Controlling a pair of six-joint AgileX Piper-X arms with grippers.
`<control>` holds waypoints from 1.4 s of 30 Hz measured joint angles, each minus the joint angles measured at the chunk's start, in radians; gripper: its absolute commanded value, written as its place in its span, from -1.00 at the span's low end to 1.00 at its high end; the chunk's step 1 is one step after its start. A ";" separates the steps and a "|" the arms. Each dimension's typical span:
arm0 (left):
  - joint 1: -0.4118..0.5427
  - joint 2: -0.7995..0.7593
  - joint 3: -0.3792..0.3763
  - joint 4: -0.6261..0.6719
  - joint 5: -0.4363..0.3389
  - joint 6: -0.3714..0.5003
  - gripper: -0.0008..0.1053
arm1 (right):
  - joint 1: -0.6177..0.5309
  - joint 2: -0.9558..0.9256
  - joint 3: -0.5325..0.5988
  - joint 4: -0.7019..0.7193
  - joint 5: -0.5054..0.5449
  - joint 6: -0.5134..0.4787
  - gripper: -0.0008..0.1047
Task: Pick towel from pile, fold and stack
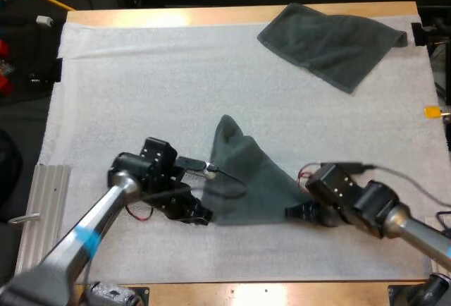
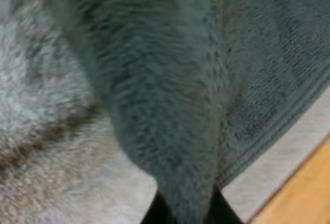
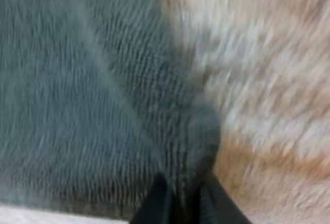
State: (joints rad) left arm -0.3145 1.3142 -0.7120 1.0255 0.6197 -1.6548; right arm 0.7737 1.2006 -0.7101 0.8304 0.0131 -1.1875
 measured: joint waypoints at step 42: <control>-0.129 -0.018 -0.369 0.152 -0.285 0.006 -0.98 | -0.158 0.127 -0.341 0.069 -0.105 -0.062 -0.99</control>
State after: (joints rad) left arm -0.4434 1.2966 -1.0810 1.1774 0.3350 -1.6488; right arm 0.6156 1.3278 -1.0514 0.8993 -0.0921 -1.2490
